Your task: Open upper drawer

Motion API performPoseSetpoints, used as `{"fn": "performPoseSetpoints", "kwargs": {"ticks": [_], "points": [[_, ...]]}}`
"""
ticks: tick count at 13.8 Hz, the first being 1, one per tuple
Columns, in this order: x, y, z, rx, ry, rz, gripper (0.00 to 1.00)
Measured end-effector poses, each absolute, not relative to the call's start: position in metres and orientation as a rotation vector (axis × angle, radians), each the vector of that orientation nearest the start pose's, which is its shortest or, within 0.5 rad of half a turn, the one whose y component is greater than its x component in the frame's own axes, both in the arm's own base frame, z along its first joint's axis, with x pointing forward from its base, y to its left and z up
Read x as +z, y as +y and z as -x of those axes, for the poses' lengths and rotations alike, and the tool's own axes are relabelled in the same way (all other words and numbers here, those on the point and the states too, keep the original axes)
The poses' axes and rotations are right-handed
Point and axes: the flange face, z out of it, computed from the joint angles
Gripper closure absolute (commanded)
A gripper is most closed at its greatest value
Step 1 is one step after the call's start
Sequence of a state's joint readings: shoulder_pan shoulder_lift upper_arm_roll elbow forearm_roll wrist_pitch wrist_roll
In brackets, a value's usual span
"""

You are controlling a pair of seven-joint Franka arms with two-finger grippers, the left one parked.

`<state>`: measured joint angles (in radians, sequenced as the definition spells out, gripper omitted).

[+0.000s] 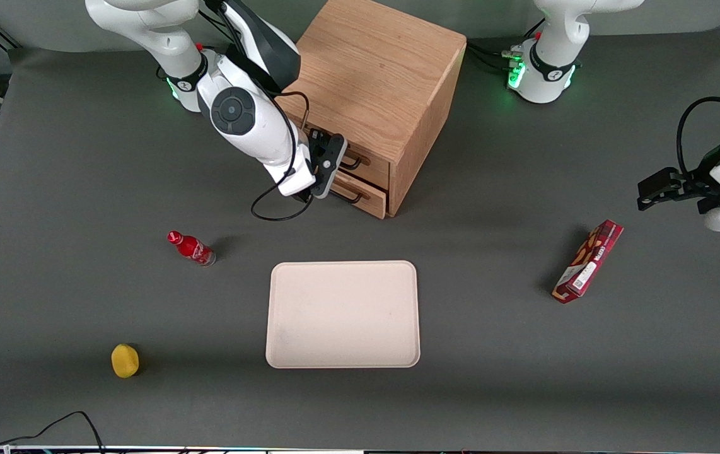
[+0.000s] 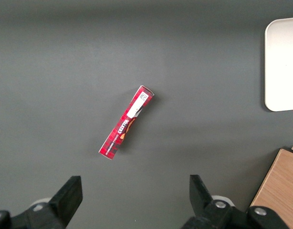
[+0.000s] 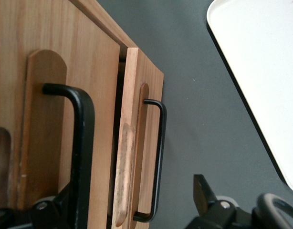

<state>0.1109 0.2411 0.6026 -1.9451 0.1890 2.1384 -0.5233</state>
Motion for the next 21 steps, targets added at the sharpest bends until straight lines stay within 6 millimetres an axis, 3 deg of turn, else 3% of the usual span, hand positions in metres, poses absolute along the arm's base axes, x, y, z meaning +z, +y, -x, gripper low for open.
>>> {"fn": "performPoseSetpoints", "kwargs": {"ticks": [10, 16, 21], "points": [[0.383, 0.383, -0.464, 0.04, -1.508, 2.444, 0.0], [0.392, 0.356, -0.502, -0.02, -1.458, 2.51, 0.0], [0.387, 0.348, -0.52, -0.024, -1.45, 2.525, 0.0]]}}
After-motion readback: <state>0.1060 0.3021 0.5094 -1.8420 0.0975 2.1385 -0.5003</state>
